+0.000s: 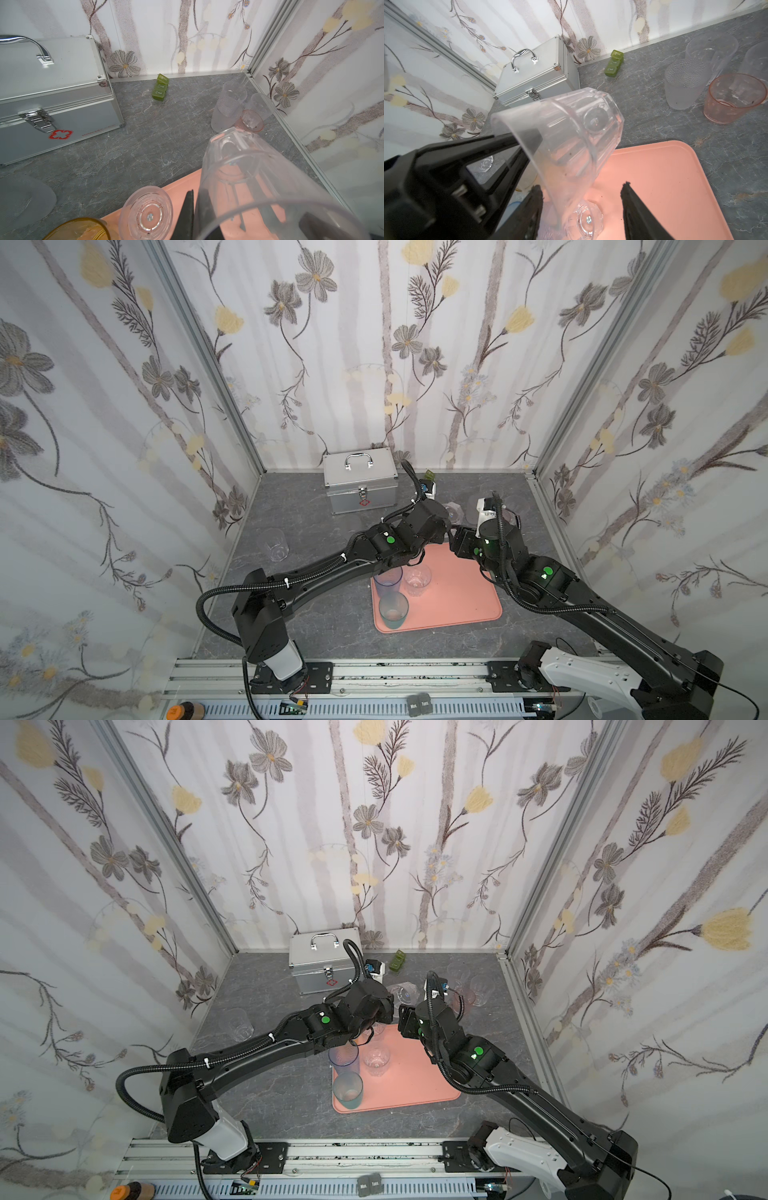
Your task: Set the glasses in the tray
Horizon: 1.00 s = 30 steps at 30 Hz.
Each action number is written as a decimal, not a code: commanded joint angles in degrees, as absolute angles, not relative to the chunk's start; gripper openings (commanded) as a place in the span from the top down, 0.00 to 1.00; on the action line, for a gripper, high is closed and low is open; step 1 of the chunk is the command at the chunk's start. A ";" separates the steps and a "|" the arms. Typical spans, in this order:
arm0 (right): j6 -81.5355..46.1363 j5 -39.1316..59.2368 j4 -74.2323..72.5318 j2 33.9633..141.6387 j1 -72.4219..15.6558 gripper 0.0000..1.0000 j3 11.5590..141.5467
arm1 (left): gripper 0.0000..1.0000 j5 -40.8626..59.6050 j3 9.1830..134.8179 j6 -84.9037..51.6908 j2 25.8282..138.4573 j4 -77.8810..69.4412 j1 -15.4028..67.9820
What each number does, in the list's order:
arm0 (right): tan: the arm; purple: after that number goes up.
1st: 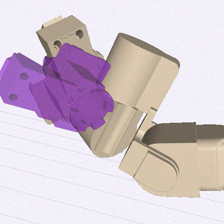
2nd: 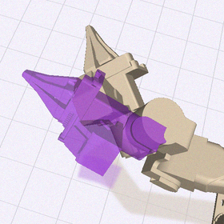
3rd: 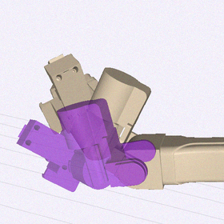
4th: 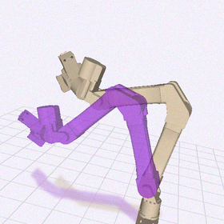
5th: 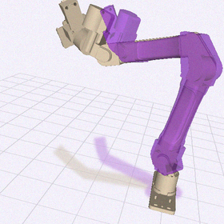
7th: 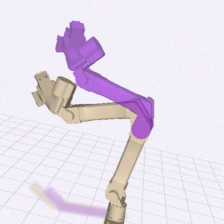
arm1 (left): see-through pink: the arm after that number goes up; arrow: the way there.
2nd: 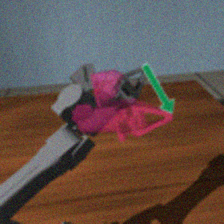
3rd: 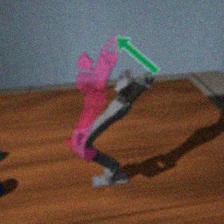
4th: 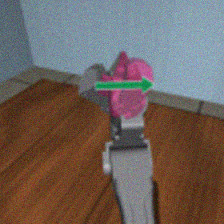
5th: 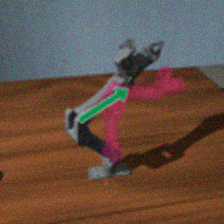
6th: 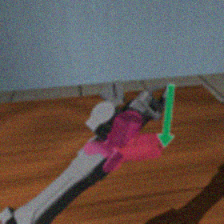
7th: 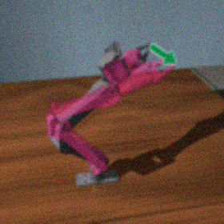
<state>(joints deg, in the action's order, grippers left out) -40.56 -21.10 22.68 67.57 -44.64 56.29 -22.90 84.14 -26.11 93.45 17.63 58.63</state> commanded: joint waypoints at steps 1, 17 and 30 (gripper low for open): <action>-39.41 -23.26 21.69 68.82 -43.53 0.43 56.02 | 0.97 -23.57 83.90 -27.24 93.25 16.17 59.39; -39.20 -24.20 24.35 74.61 -42.07 0.91 55.84 | 0.88 -21.59 83.06 -30.23 93.81 16.08 59.83; -38.29 -19.58 25.08 75.32 -40.46 0.94 55.38 | 0.55 -21.37 79.55 -30.07 86.79 15.03 59.77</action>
<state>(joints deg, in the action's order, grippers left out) -38.92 -21.34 25.23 75.09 -40.77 55.29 -19.05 80.38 -29.56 88.16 16.82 59.86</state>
